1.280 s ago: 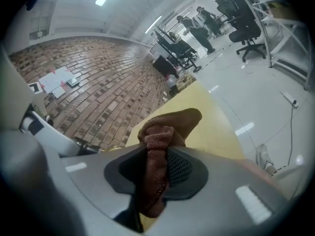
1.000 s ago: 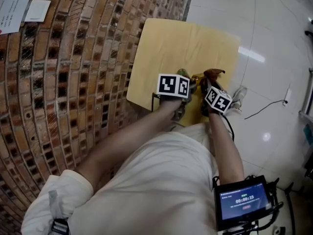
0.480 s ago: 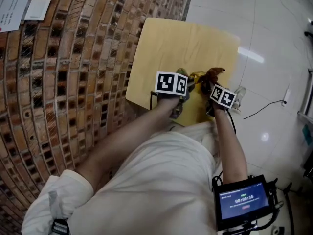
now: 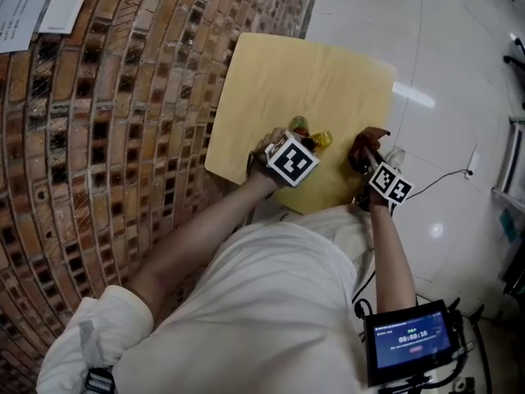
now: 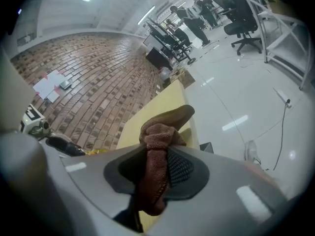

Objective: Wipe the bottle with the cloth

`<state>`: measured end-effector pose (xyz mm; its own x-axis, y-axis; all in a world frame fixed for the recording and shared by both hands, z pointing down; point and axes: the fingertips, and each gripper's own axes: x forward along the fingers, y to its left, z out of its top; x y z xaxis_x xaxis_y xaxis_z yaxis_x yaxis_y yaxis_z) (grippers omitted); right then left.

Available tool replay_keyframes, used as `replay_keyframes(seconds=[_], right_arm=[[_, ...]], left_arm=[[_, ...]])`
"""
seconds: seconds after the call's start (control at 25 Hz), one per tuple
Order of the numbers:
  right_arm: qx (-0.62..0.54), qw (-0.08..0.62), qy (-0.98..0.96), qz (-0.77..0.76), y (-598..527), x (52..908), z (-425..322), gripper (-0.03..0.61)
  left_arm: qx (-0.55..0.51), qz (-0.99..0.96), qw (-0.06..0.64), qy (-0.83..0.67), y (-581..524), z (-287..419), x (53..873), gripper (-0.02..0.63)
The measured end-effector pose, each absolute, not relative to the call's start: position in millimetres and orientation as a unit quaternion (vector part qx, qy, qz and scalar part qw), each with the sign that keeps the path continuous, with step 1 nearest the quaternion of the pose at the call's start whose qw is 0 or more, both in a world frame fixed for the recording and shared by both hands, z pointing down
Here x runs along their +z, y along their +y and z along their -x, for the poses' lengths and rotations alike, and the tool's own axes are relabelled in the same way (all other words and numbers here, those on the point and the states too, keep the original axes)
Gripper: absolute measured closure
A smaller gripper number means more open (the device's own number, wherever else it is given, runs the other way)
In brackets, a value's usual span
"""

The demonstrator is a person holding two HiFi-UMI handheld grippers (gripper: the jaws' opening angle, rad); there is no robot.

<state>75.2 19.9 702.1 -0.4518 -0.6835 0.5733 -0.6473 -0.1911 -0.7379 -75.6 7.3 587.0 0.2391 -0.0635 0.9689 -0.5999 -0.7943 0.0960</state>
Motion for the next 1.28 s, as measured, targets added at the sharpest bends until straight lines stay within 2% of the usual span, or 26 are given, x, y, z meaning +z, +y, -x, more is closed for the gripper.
replay_keyframes(seconds=[0.36, 0.68, 1.08, 1.28], right_arm=[[-0.568, 0.002, 0.649, 0.506, 32, 700, -52, 0.480], [-0.573, -0.021, 0.651, 0.498, 51, 707, -42, 0.480], [-0.567, -0.034, 0.656, 0.498, 52, 706, -39, 0.480], [-0.569, -0.038, 0.657, 0.493, 55, 713, -37, 0.480]], left_arm=[[0.646, -0.750, 0.122, -0.072, 42, 93, 591, 0.442], [0.649, -0.758, -0.008, -0.062, 51, 106, 592, 0.433], [0.631, -0.771, -0.016, -0.085, 55, 107, 589, 0.431], [0.611, -0.784, 0.029, -0.105, 51, 105, 586, 0.422]])
